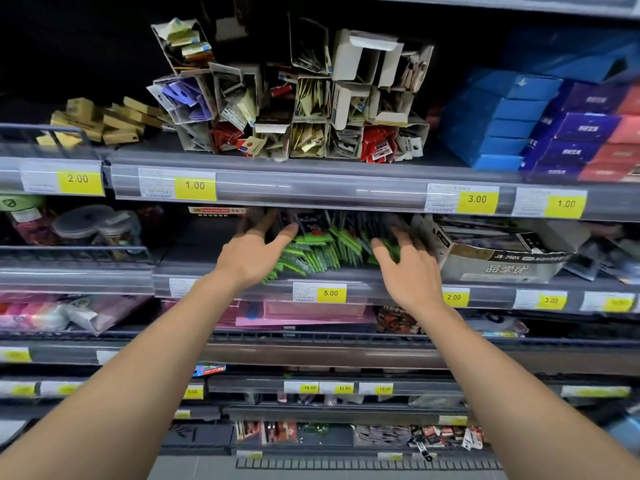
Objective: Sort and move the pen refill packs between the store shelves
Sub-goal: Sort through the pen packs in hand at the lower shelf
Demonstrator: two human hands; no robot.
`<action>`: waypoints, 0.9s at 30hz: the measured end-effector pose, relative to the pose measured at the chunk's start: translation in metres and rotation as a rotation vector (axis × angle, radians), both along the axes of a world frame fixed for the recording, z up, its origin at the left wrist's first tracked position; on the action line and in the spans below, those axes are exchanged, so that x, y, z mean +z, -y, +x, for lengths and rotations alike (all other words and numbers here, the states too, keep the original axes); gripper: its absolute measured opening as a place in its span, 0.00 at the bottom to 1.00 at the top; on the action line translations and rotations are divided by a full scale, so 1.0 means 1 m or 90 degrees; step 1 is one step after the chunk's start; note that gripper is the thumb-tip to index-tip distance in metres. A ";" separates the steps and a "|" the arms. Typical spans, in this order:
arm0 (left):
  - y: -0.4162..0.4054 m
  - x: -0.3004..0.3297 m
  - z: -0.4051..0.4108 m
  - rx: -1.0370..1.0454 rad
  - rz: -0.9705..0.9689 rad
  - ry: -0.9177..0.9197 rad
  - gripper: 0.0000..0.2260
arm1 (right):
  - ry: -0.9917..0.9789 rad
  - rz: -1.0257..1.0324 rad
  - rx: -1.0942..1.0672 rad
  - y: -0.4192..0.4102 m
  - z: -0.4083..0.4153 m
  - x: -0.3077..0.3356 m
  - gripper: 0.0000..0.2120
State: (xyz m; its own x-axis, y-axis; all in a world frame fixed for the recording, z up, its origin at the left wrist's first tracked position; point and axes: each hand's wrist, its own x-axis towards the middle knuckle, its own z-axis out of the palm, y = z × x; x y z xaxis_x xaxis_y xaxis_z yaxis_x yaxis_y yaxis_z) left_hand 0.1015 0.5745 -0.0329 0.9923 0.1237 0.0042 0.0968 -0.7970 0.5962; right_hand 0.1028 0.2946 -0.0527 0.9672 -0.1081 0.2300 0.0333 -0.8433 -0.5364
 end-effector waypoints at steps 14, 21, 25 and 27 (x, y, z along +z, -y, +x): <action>0.011 -0.007 -0.046 0.141 0.090 0.370 0.15 | 0.233 -0.228 0.190 -0.037 -0.030 0.021 0.31; 0.037 -0.011 -0.081 0.122 -0.300 0.220 0.13 | 0.108 -0.346 0.236 -0.106 -0.015 0.027 0.39; 0.033 -0.001 -0.076 0.173 -0.439 0.073 0.12 | 0.167 -0.377 0.208 -0.111 -0.016 0.032 0.22; 0.033 0.006 -0.072 0.201 -0.517 0.025 0.13 | 0.207 -0.381 0.219 -0.109 -0.020 0.032 0.15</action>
State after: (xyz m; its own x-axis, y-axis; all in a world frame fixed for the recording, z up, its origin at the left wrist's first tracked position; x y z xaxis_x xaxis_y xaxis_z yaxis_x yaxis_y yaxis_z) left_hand 0.0296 0.5413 -0.0268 0.9124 0.3716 -0.1716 0.2092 -0.0630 0.9758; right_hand 0.0824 0.4035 -0.0207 0.7971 0.4203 0.4336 0.4251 -0.9005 0.0914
